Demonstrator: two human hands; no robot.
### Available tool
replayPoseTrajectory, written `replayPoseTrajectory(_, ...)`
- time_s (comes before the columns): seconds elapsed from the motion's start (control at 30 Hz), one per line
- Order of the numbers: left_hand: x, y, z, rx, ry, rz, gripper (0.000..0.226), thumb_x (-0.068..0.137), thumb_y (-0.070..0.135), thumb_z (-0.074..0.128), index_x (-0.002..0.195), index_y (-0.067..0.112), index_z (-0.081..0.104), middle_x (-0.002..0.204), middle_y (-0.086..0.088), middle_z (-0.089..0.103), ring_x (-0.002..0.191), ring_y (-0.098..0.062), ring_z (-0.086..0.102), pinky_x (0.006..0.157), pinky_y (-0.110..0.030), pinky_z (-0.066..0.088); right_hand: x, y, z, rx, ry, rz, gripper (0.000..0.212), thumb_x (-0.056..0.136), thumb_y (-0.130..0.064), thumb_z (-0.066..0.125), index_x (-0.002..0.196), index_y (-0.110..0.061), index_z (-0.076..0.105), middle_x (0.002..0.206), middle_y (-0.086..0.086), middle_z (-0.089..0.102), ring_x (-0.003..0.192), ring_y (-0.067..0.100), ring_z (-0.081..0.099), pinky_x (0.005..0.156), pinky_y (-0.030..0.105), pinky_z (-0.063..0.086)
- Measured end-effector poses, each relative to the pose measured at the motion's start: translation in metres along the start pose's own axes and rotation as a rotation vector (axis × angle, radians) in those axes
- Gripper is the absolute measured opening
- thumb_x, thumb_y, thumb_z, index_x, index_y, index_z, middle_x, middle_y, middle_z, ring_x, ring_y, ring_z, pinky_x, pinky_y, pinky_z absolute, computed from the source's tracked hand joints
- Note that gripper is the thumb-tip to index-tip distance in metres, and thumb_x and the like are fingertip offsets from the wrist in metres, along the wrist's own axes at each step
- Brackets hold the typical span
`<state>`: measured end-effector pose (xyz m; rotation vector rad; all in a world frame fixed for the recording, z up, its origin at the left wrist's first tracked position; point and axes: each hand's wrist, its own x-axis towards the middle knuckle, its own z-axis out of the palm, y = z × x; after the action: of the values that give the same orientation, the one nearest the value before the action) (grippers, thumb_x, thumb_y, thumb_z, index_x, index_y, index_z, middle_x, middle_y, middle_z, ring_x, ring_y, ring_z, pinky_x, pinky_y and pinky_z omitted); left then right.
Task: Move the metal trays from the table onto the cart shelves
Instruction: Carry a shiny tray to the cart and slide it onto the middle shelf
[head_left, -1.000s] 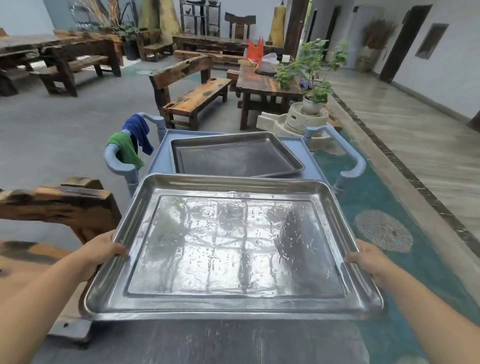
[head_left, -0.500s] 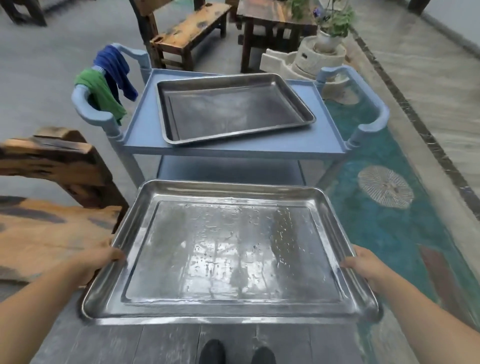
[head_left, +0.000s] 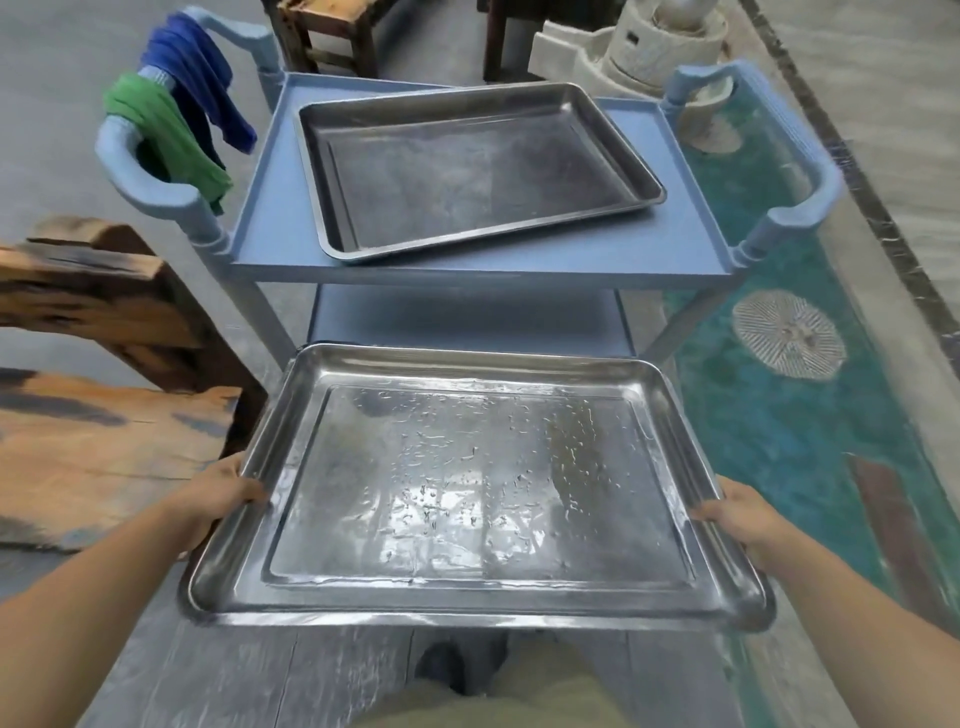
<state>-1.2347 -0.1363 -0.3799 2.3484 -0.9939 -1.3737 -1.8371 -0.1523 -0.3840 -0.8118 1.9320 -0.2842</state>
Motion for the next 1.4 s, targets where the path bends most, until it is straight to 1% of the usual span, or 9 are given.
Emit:
replayPoseTrajectory(0.23, 0.041, 0.043, 0.014, -0.011, 0.004, -0.026, 0.022, 0.077, -0.014, 0.061, 0.085, 0.006, 0.061, 0.057, -0.01, 0.065, 0.043, -0.016, 0.064, 0.037, -0.023, 0.047, 0.069, -0.046, -0.008, -0.009, -0.023, -0.012, 0.041, 0.082, 0.01, 0.061, 0.119, -0.008, 0.064, 0.105, 0.016, 0.072, 0.1, 0.039, 0.066, 0.089, 0.047, 0.053)
replayPoseTrajectory(0.4, 0.095, 0.08, 0.035, -0.023, -0.011, -0.052, 0.026, 0.081, -0.013, 0.058, 0.097, 0.007, 0.06, 0.08, -0.02, 0.065, 0.067, -0.028, 0.064, 0.055, -0.032, 0.048, 0.15, -0.081, -0.01, -0.034, -0.046, 0.014, 0.033, 0.082, 0.009, 0.062, 0.109, -0.009, 0.066, 0.093, 0.013, 0.073, 0.085, 0.033, 0.068, 0.077, 0.04, 0.054)
replayPoseTrajectory(0.67, 0.195, 0.103, 0.07, -0.021, 0.003, -0.008, 0.036, 0.08, -0.013, 0.06, 0.108, 0.009, 0.063, 0.093, -0.016, 0.069, 0.082, -0.03, 0.066, 0.063, -0.033, 0.049, 0.254, -0.107, 0.003, -0.089, -0.014, 0.015, 0.027, 0.081, 0.007, 0.062, 0.101, -0.01, 0.062, 0.105, 0.016, 0.069, 0.092, 0.034, 0.063, 0.078, 0.036, 0.047)
replayPoseTrajectory(0.83, 0.282, 0.113, 0.094, 0.01, 0.118, 0.124, 0.026, 0.079, -0.012, 0.066, 0.071, 0.011, 0.057, 0.075, -0.013, 0.061, 0.065, -0.024, 0.056, 0.061, -0.033, 0.043, 0.34, -0.107, 0.025, -0.087, 0.056, -0.053, 0.044, 0.079, 0.002, 0.068, 0.122, -0.005, 0.059, 0.122, 0.018, 0.062, 0.109, 0.035, 0.058, 0.094, 0.041, 0.045)
replayPoseTrajectory(0.9, 0.311, 0.115, 0.104, 0.014, 0.153, 0.172, 0.022, 0.078, -0.011, 0.069, 0.072, 0.005, 0.056, 0.077, -0.013, 0.058, 0.064, -0.024, 0.052, 0.059, -0.034, 0.04, 0.374, -0.107, 0.034, -0.098, 0.076, -0.114, 0.054, 0.078, 0.001, 0.069, 0.131, -0.004, 0.055, 0.129, 0.02, 0.056, 0.112, 0.032, 0.054, 0.097, 0.043, 0.043)
replayPoseTrajectory(1.07, 0.369, 0.123, 0.106, 0.059, 0.217, 0.263, 0.028, 0.068, 0.009, 0.08, 0.083, 0.015, 0.057, 0.083, -0.01, 0.064, 0.074, -0.026, 0.06, 0.07, -0.03, 0.043, 0.433, -0.128, 0.047, -0.059, 0.127, -0.248, 0.03, 0.079, 0.004, 0.069, 0.107, -0.002, 0.061, 0.108, 0.021, 0.06, 0.09, 0.03, 0.057, 0.083, 0.038, 0.044)
replayPoseTrajectory(1.17, 0.403, 0.13, 0.096, 0.086, 0.188, 0.324, 0.019, 0.076, 0.0, 0.074, 0.086, 0.012, 0.064, 0.062, -0.005, 0.071, 0.055, -0.021, 0.068, 0.05, -0.026, 0.05, 0.456, -0.14, 0.051, -0.04, 0.16, -0.294, 0.048, 0.08, 0.007, 0.069, 0.126, 0.003, 0.055, 0.113, 0.019, 0.058, 0.098, 0.033, 0.058, 0.086, 0.037, 0.046)
replayPoseTrajectory(1.27, 0.426, 0.134, 0.091, 0.116, 0.185, 0.352, 0.019, 0.08, 0.0, 0.069, 0.093, 0.012, 0.063, 0.078, -0.016, 0.072, 0.067, -0.031, 0.07, 0.054, -0.031, 0.052, 0.466, -0.152, 0.054, -0.045, 0.16, -0.329, 0.05, 0.079, 0.008, 0.069, 0.127, 0.005, 0.055, 0.12, 0.03, 0.061, 0.107, 0.042, 0.06, 0.094, 0.048, 0.049)
replayPoseTrajectory(1.4, 0.438, 0.139, 0.088, 0.11, 0.184, 0.385, 0.02, 0.081, 0.002, 0.069, 0.097, 0.011, 0.062, 0.083, -0.019, 0.072, 0.071, -0.035, 0.07, 0.057, -0.031, 0.053, 0.475, -0.16, 0.053, -0.047, 0.147, -0.361, 0.067, 0.077, 0.006, 0.071, 0.139, 0.004, 0.045, 0.134, 0.027, 0.052, 0.082, 0.031, 0.051, 0.103, 0.044, 0.04)
